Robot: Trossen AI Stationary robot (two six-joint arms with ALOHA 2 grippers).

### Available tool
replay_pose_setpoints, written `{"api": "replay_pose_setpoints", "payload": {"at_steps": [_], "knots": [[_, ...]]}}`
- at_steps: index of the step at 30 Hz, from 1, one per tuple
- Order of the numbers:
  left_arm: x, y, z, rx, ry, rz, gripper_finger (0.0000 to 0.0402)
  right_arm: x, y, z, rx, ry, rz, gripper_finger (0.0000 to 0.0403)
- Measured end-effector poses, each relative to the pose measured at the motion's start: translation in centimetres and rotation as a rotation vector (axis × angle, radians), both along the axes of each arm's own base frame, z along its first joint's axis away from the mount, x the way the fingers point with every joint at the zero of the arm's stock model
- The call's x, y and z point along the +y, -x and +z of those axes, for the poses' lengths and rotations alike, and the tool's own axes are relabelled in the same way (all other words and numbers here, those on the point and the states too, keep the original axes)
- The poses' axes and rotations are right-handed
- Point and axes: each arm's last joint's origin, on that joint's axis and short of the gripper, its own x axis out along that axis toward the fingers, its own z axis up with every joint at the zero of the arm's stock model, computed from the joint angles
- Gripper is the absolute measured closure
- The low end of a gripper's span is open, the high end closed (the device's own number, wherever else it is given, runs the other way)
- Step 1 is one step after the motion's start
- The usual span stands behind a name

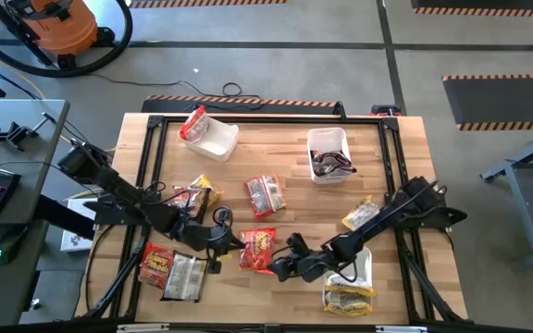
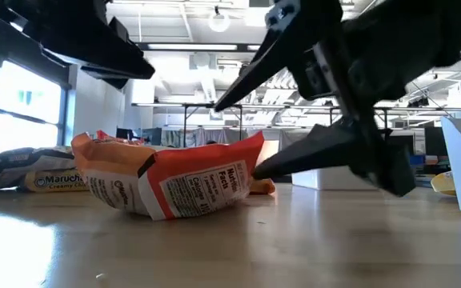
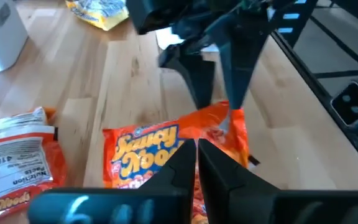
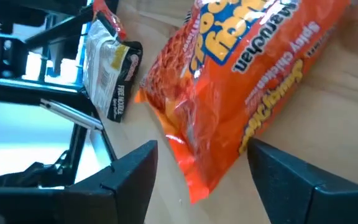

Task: Sort Maruchan noodles
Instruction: Put the orange noodle pack into the top left white bin

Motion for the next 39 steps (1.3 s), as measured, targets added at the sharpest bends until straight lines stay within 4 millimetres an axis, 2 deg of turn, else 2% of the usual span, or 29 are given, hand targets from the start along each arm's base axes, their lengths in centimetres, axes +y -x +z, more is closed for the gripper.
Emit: {"api": "replay_pose_setpoints", "payload": {"at_steps": [6,13,16,22,28,31,33,36,39], "knots": [[-1.4,0.8,0.0,0.006,-0.005,-0.075,0.0384,-0.6,-0.5,-0.5,-0.014,0.188,0.093,0.0167],[-3.5,1.4,0.3,0.015,-0.010,-0.131,0.0327,-2.4,-2.1,0.5,-0.113,0.281,0.124,0.0222],[-4.2,1.1,-0.5,0.062,-0.024,-0.124,0.0293,-3.1,-2.5,0.7,-0.133,0.303,0.120,0.0234],[-5.6,0.0,-2.8,0.143,-0.107,-0.073,0.0235,-3.9,-2.9,0.8,-0.143,0.318,0.080,0.0231],[-6.8,-1.3,-4.7,0.222,-0.278,0.010,0.0210,-3.8,-2.9,1.0,-0.159,0.357,0.068,0.0218],[-7.0,-1.9,-5.5,0.263,-0.343,0.065,0.0214,-3.5,-2.7,1.0,-0.165,0.394,0.115,0.0210],[-6.8,-2.0,-6.5,0.310,-0.389,0.102,0.0230,-3.2,-2.6,1.2,-0.172,0.439,0.150,0.0204],[-6.5,-2.1,-6.9,0.337,-0.411,0.131,0.0280,-2.7,-2.3,2.2,-0.190,0.480,0.185,0.0192],[-6.2,-1.8,-7.0,0.359,-0.439,0.157,0.0357,-2.7,-1.8,3.2,-0.168,0.418,0.181,0.0178]]}}
